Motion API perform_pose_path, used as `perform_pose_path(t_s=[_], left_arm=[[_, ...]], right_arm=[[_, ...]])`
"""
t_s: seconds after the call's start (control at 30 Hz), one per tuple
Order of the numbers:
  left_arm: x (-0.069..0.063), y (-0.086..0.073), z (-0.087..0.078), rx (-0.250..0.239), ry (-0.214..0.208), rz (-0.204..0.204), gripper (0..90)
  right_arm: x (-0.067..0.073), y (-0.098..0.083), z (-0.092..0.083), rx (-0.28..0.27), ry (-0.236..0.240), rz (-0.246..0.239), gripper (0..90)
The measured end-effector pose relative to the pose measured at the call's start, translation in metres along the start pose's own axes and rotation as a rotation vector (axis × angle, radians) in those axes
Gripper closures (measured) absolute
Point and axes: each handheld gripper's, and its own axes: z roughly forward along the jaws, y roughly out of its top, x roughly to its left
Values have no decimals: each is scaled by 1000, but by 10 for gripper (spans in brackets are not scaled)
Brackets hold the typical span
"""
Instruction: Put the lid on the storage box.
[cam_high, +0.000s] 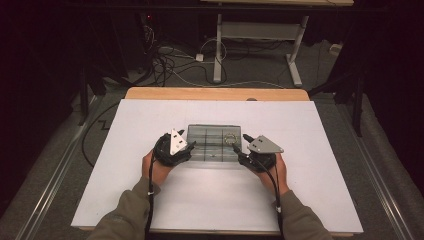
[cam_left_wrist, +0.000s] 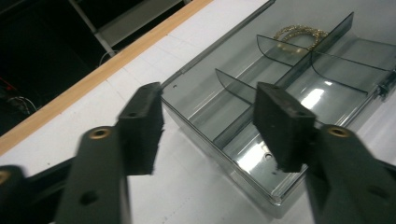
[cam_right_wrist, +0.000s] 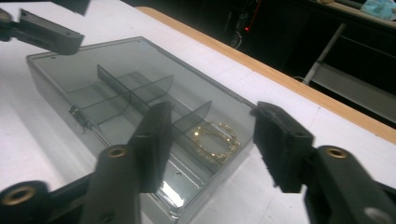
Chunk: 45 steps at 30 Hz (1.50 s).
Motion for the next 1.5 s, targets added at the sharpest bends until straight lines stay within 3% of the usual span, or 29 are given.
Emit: perform_pose_path(t_s=[0.1, 0.3, 0.4, 0.67, 0.8, 1.5], left_arm=[[0, 0, 0, -5, -4, -16, 258], [-2, 0, -1, -15, -15, -4, 214], [-2, 1, -3, -30, -26, -8, 190], [-5, 4, -11, -48, -63, 5, 190], [-10, 7, -15, -58, -79, 35, 190], [-24, 13, -36, -78, -144, 92, 190]], right_arm=[[-1, 0, 1, -4, 12, 21, 366], [-2, 1, 0, -10, 20, 67, 253], [-2, 3, 0, 8, 30, 52, 207], [-3, 6, -7, 7, 12, 55, 205], [-2, 8, -11, 6, 19, 60, 210], [13, 19, -39, 2, 45, 0, 201]])
